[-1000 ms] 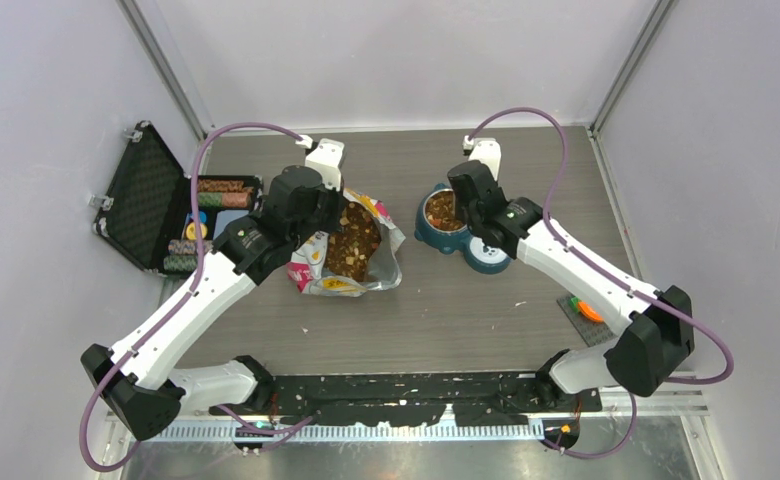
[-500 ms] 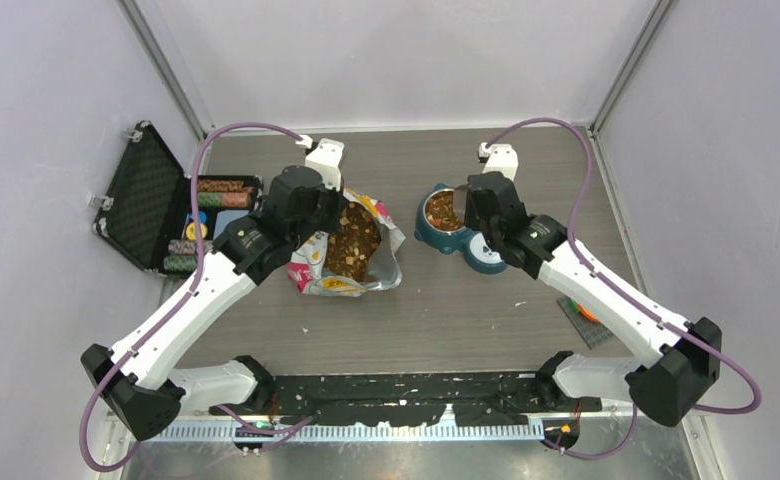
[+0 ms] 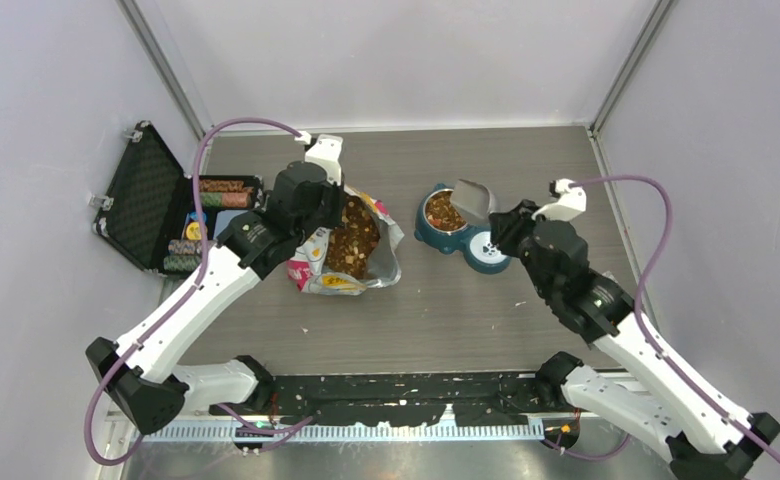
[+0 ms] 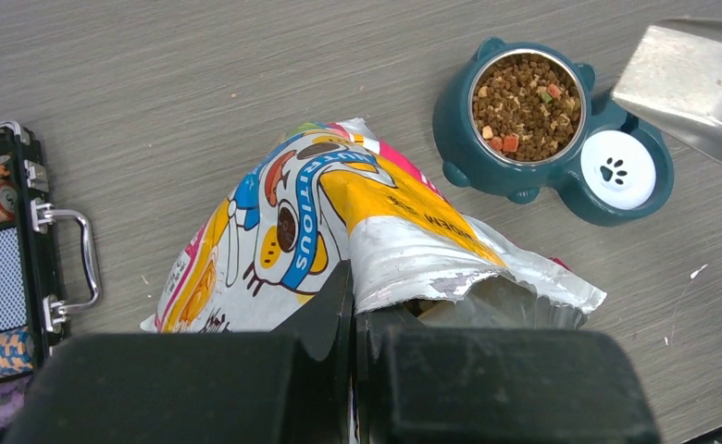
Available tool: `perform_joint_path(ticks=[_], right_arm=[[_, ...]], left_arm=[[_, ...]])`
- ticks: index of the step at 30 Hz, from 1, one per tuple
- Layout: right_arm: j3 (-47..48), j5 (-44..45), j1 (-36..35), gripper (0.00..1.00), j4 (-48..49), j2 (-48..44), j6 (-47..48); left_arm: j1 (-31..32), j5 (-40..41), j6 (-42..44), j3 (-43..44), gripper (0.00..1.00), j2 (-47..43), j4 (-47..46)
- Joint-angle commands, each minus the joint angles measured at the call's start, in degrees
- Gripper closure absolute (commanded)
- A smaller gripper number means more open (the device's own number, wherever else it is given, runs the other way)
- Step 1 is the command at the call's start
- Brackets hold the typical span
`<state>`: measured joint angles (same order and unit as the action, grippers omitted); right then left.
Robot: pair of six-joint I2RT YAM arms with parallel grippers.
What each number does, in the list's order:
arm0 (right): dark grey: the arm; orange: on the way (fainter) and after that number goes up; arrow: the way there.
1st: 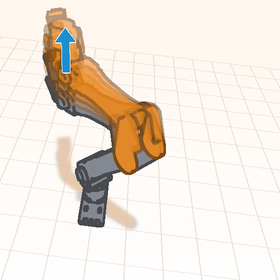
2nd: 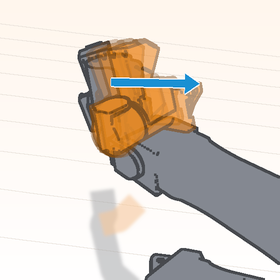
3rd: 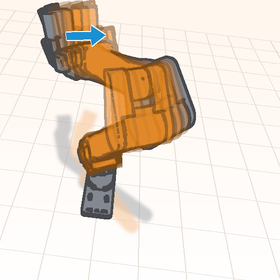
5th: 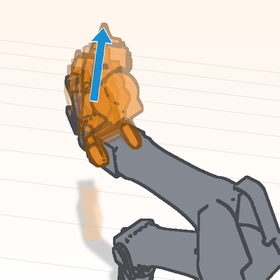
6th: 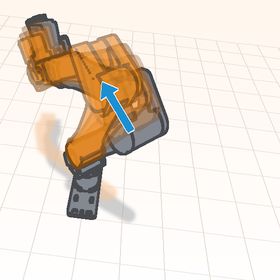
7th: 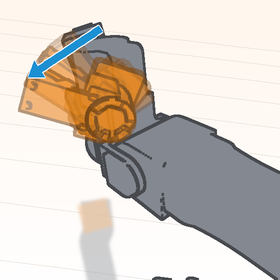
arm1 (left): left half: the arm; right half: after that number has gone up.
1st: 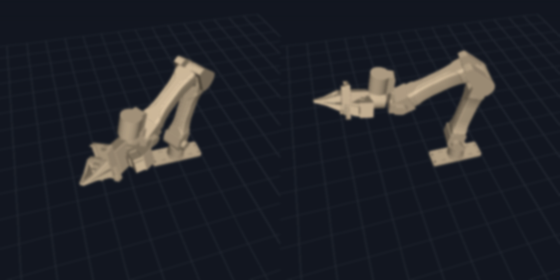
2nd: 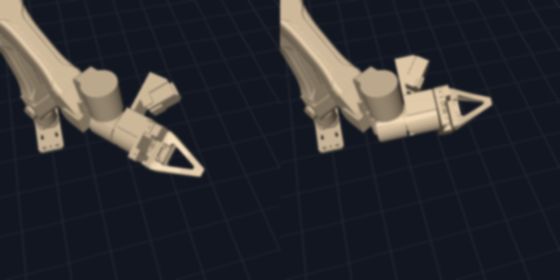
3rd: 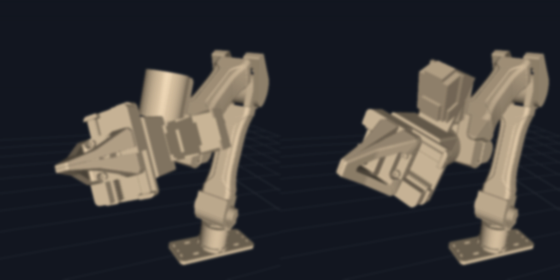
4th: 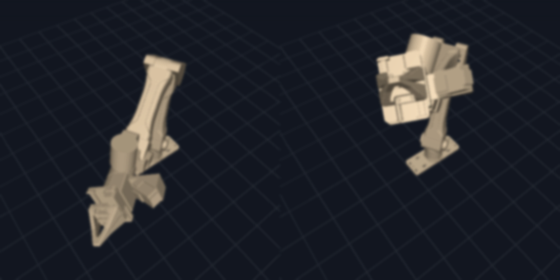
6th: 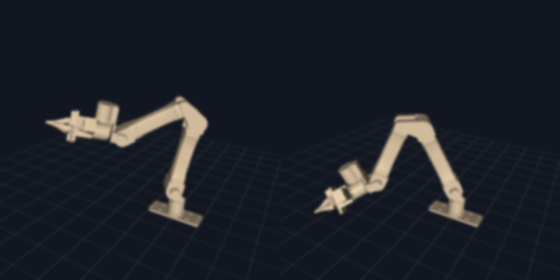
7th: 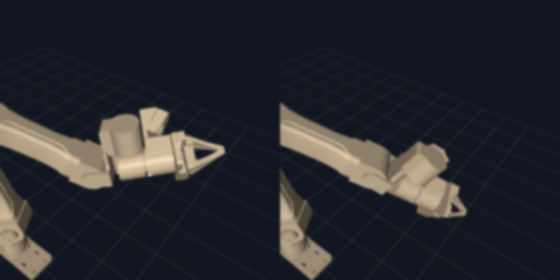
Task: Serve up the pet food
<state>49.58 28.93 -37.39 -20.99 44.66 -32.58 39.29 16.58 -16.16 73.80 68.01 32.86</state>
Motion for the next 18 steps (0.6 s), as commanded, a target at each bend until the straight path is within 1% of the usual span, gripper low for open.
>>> perform_joint_path(ticks=[1,2,4,5,6,8,9,10,14,18], right_arm=[[-2.94,-3.01,-0.06,0.95,4.12,-6.6,-6.72],[-3.51,-4.19,-0.06,0.95,4.14,-8.76,-7.04],[-3.95,-9.65,-0.06,0.95,4.07,-11.52,-7.55],[-4.22,-14.33,-0.06,0.95,4.79,-13.31,-7.83],[-5.26,-17.02,-0.06,0.95,5.55,-14.0,-8.31],[-6.61,-26.3,-0.06,0.95,7.6,-15.86,-9.51],[-7.11,-29.29,-0.06,0.95,8.64,-16.63,-9.87],[-7.3,-33.19,-0.06,0.95,9.01,-16.89,-10.33],[-6.98,-41.59,-0.06,0.95,11.07,-17.35,-10.89],[-6.5,-50.39,-0.13,0.95,14.11,-14.64,-11.61]], left_arm=[[0.0,-0.67,-1.97,3.21,1.0,0.72,-5.55],[0.0,-0.03,-1.88,3.46,1.0,0.94,-5.47],[0.03,0.75,-1.54,4.81,1.0,1.8,-4.97],[0.0,0.74,-1.46,5.57,1.0,2.42,-4.66],[0.0,0.65,-1.46,6.17,1.0,2.9,-4.43],[0.0,0.65,-1.5,6.77,1.0,3.93,-4.44],[0.04,0.69,-1.5,6.8,1.0,4.11,-4.84],[0.0,0.8,-1.5,6.65,1.0,4.24,-5.44],[0.01,1.17,-1.74,7.15,1.0,5.11,-5.96],[0.07,0.91,-2.64,7.84,1.0,6.01,-6.17]])
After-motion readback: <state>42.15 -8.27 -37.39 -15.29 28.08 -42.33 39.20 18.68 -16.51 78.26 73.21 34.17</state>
